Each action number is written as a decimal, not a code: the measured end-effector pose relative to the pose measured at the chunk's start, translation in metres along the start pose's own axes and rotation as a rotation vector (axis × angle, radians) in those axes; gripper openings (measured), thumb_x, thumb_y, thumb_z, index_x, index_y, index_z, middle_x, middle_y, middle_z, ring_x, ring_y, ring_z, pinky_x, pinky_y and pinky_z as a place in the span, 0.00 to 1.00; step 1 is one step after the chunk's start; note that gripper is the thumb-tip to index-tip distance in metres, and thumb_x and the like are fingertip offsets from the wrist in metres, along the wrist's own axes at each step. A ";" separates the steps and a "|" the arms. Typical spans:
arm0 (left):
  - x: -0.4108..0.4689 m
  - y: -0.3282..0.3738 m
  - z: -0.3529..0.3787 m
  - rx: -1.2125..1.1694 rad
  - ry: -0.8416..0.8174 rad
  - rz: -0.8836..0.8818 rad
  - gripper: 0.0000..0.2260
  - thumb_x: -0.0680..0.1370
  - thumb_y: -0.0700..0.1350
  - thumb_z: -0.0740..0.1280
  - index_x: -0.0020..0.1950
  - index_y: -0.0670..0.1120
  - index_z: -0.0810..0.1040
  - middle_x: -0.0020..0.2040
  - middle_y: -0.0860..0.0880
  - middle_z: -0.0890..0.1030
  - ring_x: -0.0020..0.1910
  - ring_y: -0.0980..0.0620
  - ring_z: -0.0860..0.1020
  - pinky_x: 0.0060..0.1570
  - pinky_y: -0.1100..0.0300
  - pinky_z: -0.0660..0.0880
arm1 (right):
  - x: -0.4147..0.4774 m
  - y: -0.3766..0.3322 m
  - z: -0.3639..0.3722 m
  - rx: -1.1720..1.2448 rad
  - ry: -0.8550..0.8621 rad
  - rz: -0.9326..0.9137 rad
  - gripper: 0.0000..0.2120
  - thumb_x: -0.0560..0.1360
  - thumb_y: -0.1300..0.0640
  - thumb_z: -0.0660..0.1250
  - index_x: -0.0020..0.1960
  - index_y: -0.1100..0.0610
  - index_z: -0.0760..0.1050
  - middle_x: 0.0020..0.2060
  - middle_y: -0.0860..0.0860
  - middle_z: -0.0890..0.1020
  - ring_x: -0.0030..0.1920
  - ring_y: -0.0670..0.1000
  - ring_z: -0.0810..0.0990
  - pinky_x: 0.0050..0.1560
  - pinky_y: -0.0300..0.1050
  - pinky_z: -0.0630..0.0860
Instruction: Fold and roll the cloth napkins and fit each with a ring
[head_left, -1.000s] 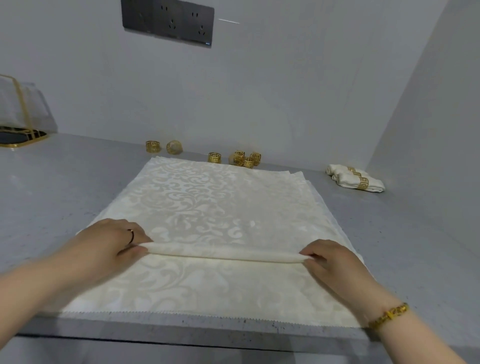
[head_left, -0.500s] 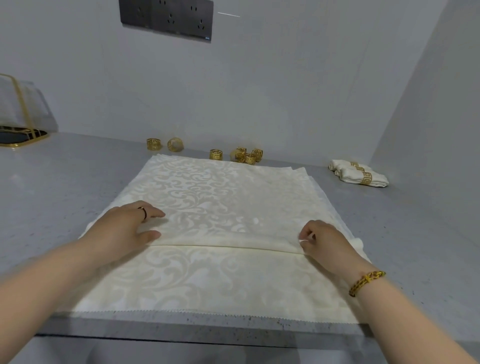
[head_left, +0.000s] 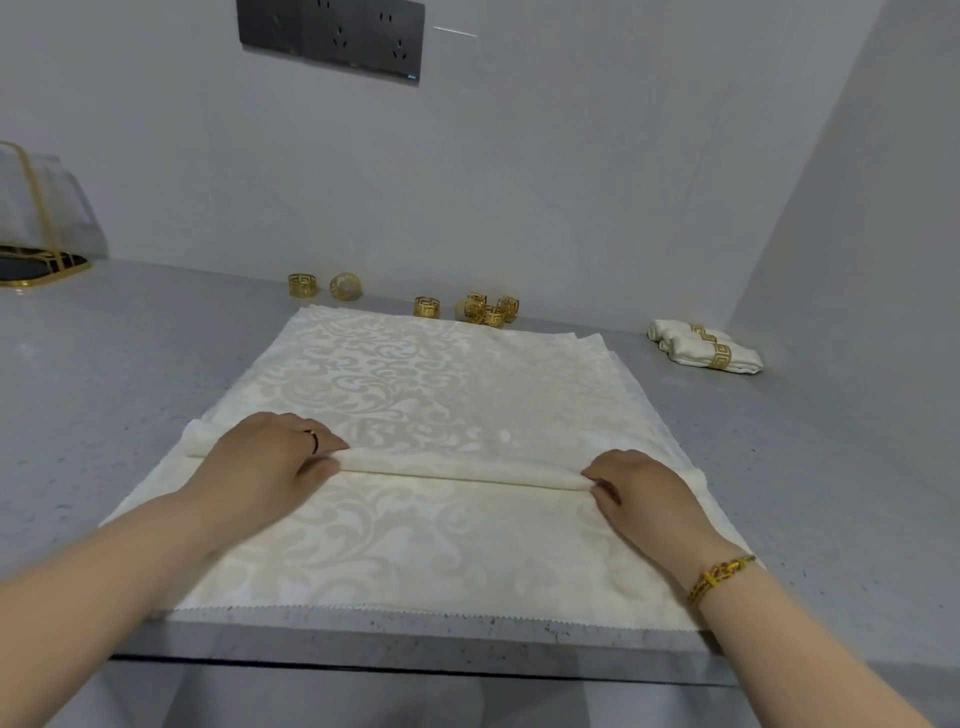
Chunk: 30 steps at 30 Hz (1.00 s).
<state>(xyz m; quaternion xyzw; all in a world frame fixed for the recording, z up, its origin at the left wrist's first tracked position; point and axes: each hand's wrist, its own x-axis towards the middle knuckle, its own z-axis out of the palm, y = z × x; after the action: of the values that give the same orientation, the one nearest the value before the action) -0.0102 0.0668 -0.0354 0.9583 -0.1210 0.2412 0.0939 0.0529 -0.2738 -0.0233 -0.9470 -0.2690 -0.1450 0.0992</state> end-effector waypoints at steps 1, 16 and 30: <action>0.000 0.000 -0.004 0.041 -0.008 0.065 0.10 0.74 0.45 0.63 0.43 0.49 0.84 0.40 0.55 0.84 0.39 0.51 0.82 0.43 0.63 0.70 | 0.000 0.001 0.002 -0.015 0.038 -0.043 0.08 0.68 0.66 0.64 0.41 0.59 0.81 0.37 0.53 0.83 0.38 0.55 0.81 0.37 0.44 0.78; -0.006 0.000 -0.014 -0.516 -0.165 -0.401 0.10 0.77 0.42 0.63 0.54 0.55 0.73 0.53 0.54 0.77 0.56 0.54 0.73 0.52 0.65 0.66 | 0.009 -0.001 -0.009 0.393 -0.073 0.241 0.08 0.76 0.63 0.61 0.53 0.57 0.75 0.47 0.48 0.77 0.50 0.48 0.74 0.42 0.24 0.66; -0.006 0.011 -0.004 -0.149 -0.160 -0.088 0.23 0.74 0.59 0.59 0.67 0.52 0.70 0.63 0.57 0.72 0.64 0.56 0.69 0.61 0.68 0.61 | -0.013 0.008 -0.012 0.125 -0.059 0.040 0.15 0.75 0.60 0.64 0.62 0.56 0.73 0.59 0.47 0.75 0.63 0.47 0.69 0.57 0.27 0.56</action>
<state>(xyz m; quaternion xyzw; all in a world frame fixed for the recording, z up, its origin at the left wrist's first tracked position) -0.0202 0.0588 -0.0342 0.9692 -0.1036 0.1500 0.1657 0.0439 -0.2898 -0.0174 -0.9480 -0.2614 -0.0977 0.1532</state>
